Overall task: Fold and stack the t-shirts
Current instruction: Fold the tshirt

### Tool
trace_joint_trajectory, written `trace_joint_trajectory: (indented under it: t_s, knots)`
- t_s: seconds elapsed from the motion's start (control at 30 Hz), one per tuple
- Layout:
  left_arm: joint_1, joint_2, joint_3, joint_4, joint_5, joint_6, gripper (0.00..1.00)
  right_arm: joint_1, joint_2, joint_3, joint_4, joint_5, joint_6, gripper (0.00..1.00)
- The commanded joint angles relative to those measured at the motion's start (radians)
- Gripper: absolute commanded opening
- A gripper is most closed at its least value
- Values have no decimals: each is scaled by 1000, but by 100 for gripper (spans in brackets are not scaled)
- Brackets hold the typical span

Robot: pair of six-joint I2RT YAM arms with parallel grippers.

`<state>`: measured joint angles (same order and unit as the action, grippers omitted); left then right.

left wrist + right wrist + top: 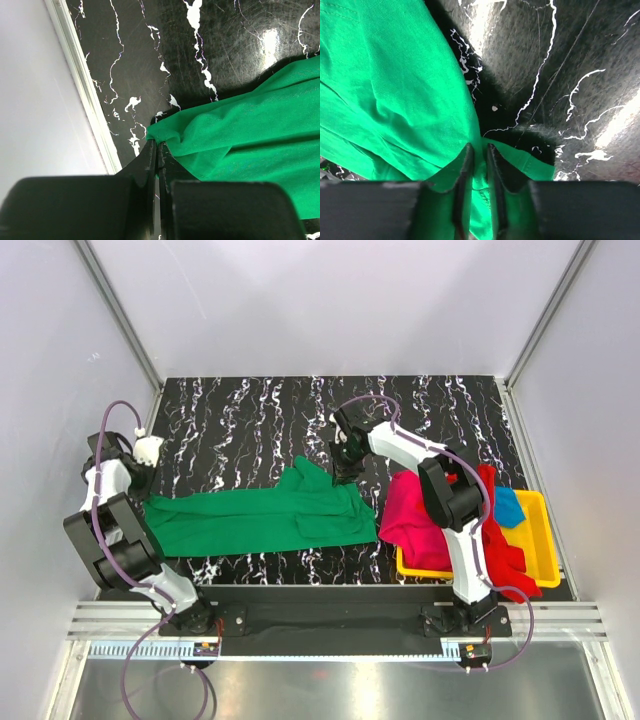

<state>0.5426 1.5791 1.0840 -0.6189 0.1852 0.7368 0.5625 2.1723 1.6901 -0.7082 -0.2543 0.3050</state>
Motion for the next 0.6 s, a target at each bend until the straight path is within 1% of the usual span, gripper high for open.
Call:
trace_joint_trajectory:
  t_s: [0.0,0.03,0.23,0.33,0.43,0.5,0.57]
  knots:
    - [3,-28,4,13,19,13,0,-10,-40,0,19,1,3,19]
    - [3,-30,5,13,17,15,0,-12,-46,-9,21,7,3,16]
    - [3,-37,19,7,22,12,0,-16,-84,0,7,87,-13,10]
    - [3,-36,30,5,20,10,0,-21,-91,17,0,101,-29,4]
    - [5,-34,39,1,23,9,0,-21,-88,32,-10,110,-43,4]
    - [5,-31,45,-2,23,9,0,-21,-94,39,-11,115,-49,0]
    - [5,-30,47,-2,22,9,0,-19,-104,34,1,121,-50,0]
